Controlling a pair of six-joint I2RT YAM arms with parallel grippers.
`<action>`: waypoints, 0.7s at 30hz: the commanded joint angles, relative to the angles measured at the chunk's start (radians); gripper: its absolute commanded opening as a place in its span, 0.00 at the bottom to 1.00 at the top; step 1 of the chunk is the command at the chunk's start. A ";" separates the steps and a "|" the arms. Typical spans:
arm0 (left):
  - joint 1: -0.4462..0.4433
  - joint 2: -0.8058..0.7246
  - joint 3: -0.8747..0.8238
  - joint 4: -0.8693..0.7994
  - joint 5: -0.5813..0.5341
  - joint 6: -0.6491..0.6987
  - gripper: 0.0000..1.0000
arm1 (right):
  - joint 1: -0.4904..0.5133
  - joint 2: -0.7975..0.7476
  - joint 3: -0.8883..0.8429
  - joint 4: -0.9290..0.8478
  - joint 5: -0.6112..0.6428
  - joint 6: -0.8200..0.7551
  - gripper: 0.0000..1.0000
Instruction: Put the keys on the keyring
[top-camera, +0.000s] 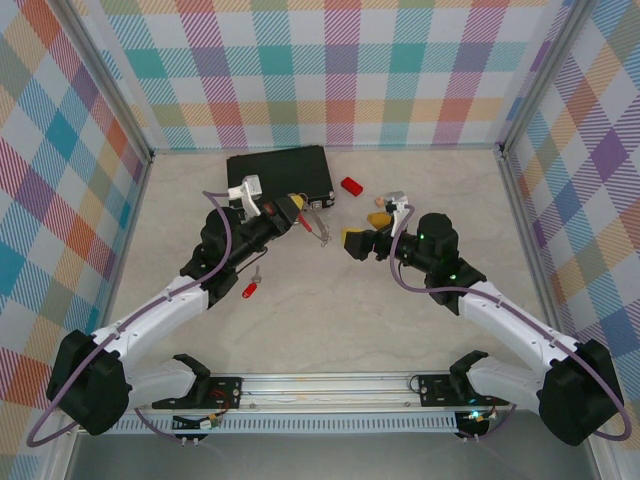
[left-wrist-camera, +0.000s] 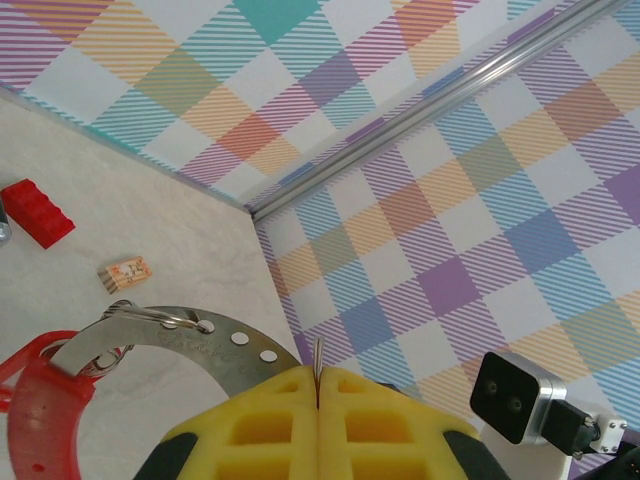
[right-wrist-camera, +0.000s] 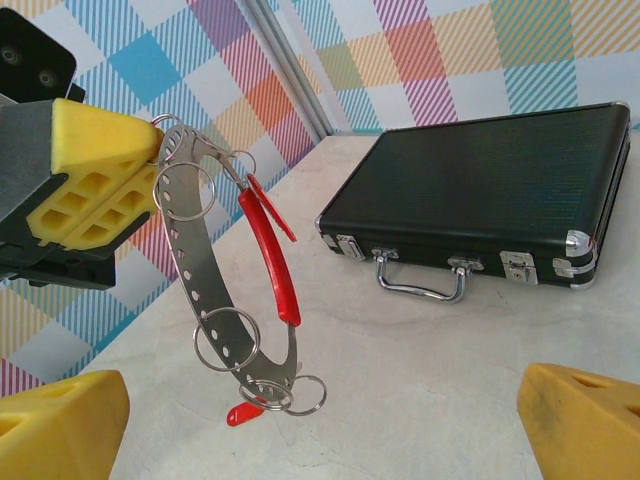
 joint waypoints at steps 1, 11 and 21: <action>-0.009 0.003 0.017 0.074 0.026 0.028 0.00 | -0.002 -0.002 -0.007 0.032 -0.009 0.007 0.99; -0.009 0.047 -0.033 0.259 0.250 0.327 0.00 | -0.003 -0.030 0.033 0.002 0.021 -0.075 1.00; -0.009 0.145 -0.153 0.671 0.348 0.403 0.00 | -0.002 -0.007 0.149 -0.047 -0.059 -0.125 0.76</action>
